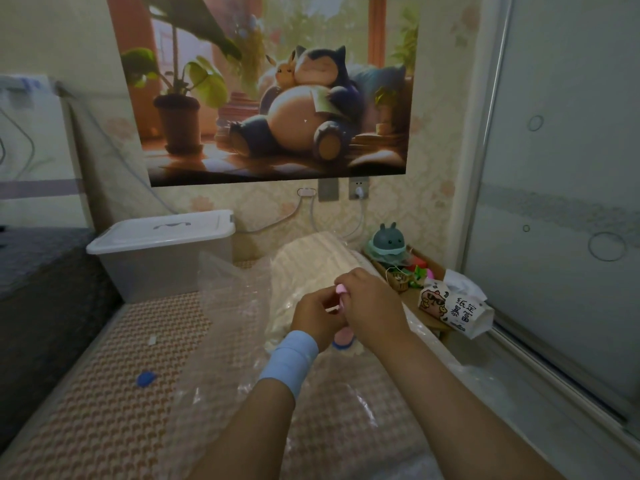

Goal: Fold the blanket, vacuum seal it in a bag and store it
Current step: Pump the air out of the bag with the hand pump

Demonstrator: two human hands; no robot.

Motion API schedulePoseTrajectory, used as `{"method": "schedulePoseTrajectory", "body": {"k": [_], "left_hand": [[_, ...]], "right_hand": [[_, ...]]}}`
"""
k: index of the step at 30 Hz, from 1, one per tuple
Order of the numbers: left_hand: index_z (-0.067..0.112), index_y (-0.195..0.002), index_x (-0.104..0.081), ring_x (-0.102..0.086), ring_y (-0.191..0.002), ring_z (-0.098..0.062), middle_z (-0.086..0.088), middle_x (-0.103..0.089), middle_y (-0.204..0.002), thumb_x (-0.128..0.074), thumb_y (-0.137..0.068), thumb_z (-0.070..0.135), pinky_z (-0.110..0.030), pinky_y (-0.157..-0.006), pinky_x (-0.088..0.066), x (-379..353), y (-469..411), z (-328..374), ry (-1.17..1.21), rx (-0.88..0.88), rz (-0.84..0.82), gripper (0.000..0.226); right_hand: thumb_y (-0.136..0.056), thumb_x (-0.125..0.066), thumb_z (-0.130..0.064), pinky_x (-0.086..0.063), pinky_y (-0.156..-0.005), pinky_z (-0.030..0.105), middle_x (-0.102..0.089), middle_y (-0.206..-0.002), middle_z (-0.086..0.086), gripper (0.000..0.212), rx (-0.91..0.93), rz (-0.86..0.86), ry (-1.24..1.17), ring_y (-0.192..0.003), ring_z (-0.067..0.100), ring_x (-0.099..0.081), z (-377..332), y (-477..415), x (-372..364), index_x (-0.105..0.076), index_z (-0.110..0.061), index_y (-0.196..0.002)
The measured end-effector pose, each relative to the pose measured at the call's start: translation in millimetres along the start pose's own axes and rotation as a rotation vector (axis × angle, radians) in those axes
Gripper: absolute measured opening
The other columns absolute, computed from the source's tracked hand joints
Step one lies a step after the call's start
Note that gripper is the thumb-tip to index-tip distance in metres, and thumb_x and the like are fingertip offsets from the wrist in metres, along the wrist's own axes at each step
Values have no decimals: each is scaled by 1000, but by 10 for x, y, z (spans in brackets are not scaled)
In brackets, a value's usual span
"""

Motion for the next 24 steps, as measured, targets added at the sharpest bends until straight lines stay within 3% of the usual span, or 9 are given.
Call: {"method": "schedulePoseTrajectory", "body": {"k": [3, 5, 8, 10, 13, 15, 17, 21, 24], "left_hand": [[10, -113, -70, -65, -95, -10, -1, -73, -103, -79, -71, 0, -14, -78, -51, 26, -20, 1, 16, -44, -15, 43], [12, -116, -69, -65, -95, -4, 2, -73, -106, -84, -66, 2, -12, -79, -48, 43, -38, 15, 31, -68, -27, 53], [14, -117, -68, -64, -96, -2, 5, -72, -107, -84, -65, 0, -13, -81, -48, 9, -27, 36, 52, -78, -47, 56], [15, -117, -69, -64, -96, -2, 5, -72, -107, -82, -69, 4, -13, -80, -48, -8, -18, 25, 35, -80, -40, 52], [23, -108, -72, -65, -91, -2, 11, -73, -97, -74, -77, 9, -12, -75, -49, 31, 7, -4, -22, -62, -7, 34], [24, -100, -72, -64, -83, 1, 11, -73, -92, -73, -78, 10, -9, -70, -47, 64, 28, -18, -34, -51, 6, 26], [21, -110, -71, -63, -88, 2, 10, -72, -98, -78, -76, 11, -7, -72, -47, 79, 32, -13, -26, -56, -9, 36], [21, -123, -65, -63, -105, -4, 9, -69, -113, -85, -68, 12, -14, -88, -50, 47, 3, 21, -39, -97, -40, 59], [23, -122, -66, -63, -105, -4, 9, -70, -111, -87, -65, 19, -20, -92, -51, -54, 23, 27, -53, -103, -55, 61]], "right_hand": [[-84, -48, -12, -50, -71, 39, -68, -102, 4, 30, 173, 291, -50, -91, 29, -60, -272, -72, 500, -70, -13, -104], [-91, -49, -9, -49, -82, 39, -70, -112, 6, 31, 274, 531, -81, -100, 27, -60, -415, -78, 950, -71, -9, -113], [-95, -56, -7, -42, -97, 30, -66, -122, 9, 33, 301, 653, -153, -113, 25, -55, -426, -64, 1161, -66, -4, -126], [-95, -45, -11, -39, -104, 29, -60, -131, 9, 40, 212, 461, -169, -121, 24, -50, -310, -84, 837, -60, -6, -133], [-87, -54, -7, -39, -108, 39, -42, -149, 5, 57, 54, -141, -96, -133, 27, -39, -62, -41, 16, -48, -15, -144], [-85, -61, -5, -42, -103, 38, -40, -150, 3, 61, 40, -266, -70, -131, 27, -42, -23, -2, -111, -48, -16, -144], [-89, -55, -8, -46, -98, 39, -52, -142, 5, 48, 113, -83, -98, -123, 26, -51, -147, -80, 221, -57, -14, -137], [-94, -48, -13, -47, -83, 28, -68, -113, 7, 33, 311, 547, -90, -99, 21, -60, -442, -24, 1180, -71, -7, -116], [-94, -43, -12, -46, -89, 29, -65, -119, 8, 37, 210, 561, -116, -109, 22, -57, -297, 23, 1082, -68, -6, -121]]}}
Point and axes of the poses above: each hand's wrist, its own y-axis away from the middle knuckle, its own x-axis out of the back of the hand, z = x × y, the point moved 8 cm from there along -y, towards the middle knuckle
